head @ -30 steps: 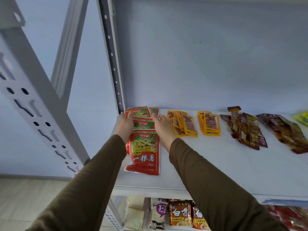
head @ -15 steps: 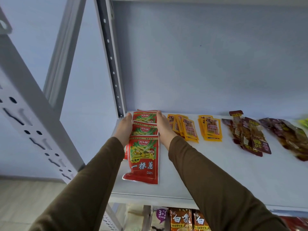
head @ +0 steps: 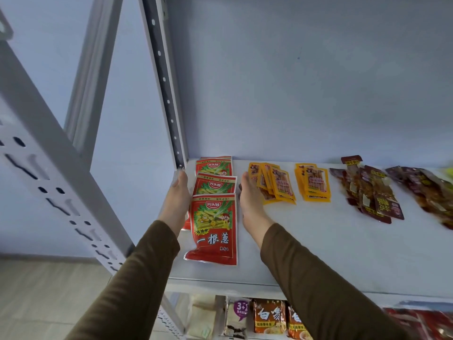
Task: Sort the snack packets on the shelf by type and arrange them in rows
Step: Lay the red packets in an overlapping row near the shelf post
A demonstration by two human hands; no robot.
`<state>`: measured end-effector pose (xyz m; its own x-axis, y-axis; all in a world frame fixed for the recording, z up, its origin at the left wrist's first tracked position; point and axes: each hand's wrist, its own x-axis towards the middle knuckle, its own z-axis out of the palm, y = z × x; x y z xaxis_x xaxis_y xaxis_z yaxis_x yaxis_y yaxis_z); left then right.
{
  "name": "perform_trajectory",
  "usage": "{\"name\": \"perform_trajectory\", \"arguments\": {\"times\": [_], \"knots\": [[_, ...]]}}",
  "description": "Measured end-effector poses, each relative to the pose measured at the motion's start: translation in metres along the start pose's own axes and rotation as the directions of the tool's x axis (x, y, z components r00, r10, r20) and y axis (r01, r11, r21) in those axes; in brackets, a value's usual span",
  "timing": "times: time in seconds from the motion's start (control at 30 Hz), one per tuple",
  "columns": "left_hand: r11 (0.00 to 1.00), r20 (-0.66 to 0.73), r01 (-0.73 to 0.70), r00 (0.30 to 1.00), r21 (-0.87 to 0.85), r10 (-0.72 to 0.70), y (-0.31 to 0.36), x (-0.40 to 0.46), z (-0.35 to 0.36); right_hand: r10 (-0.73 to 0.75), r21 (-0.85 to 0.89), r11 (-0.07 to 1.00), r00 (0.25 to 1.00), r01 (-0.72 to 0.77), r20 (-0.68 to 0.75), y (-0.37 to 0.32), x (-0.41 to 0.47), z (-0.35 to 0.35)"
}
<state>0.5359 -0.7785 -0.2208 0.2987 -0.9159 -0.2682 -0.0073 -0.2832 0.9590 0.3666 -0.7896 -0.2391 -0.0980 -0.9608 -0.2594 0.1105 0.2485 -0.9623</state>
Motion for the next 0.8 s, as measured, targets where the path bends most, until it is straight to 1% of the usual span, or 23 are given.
{"name": "perform_trajectory", "arguments": {"times": [0.07,0.13,0.33,0.4,0.47,0.53,0.57,0.67,0.73,0.8], "knots": [[0.998,0.04,0.051,0.998,-0.036,-0.05,-0.002,-0.01,0.002,-0.034,-0.03,0.999,0.998,0.036,0.048,0.007,-0.009,0.005],[0.995,0.092,0.068,0.994,-0.077,-0.061,-0.004,-0.015,0.005,-0.074,-0.051,0.996,0.994,0.079,0.083,0.006,-0.015,0.013],[0.993,0.152,0.055,0.988,-0.105,-0.039,-0.009,-0.02,0.003,-0.119,-0.023,0.993,0.993,0.12,0.01,0.002,-0.023,0.027],[0.995,0.168,0.046,0.985,-0.084,-0.032,-0.007,-0.018,0.002,-0.135,-0.033,0.99,0.991,0.134,-0.014,0.004,-0.025,0.029],[1.0,0.15,-0.021,0.988,-0.018,0.024,-0.007,-0.015,0.002,-0.14,-0.03,0.99,0.99,0.139,-0.035,0.005,-0.025,0.029],[0.993,0.09,-0.108,0.991,0.057,0.102,-0.005,-0.009,0.0,-0.151,-0.053,0.987,0.988,0.149,-0.041,0.004,-0.022,0.026],[0.991,0.066,-0.112,0.992,0.07,0.108,-0.002,-0.006,-0.001,-0.152,-0.062,0.987,0.987,0.149,-0.045,0.002,-0.019,0.024],[1.0,0.036,-0.011,0.999,0.025,0.011,0.012,0.007,0.001,-0.141,-0.037,0.99,0.988,0.139,-0.067,-0.01,-0.008,0.019],[0.999,0.026,0.035,0.999,0.02,-0.036,0.021,0.017,0.004,-0.09,-0.027,0.996,0.995,0.089,-0.037,-0.02,-0.002,0.018],[0.998,0.029,0.047,0.998,0.046,-0.049,0.026,0.026,0.007,-0.028,-0.028,0.999,1.0,0.028,-0.007,-0.028,0.001,0.018]]}}
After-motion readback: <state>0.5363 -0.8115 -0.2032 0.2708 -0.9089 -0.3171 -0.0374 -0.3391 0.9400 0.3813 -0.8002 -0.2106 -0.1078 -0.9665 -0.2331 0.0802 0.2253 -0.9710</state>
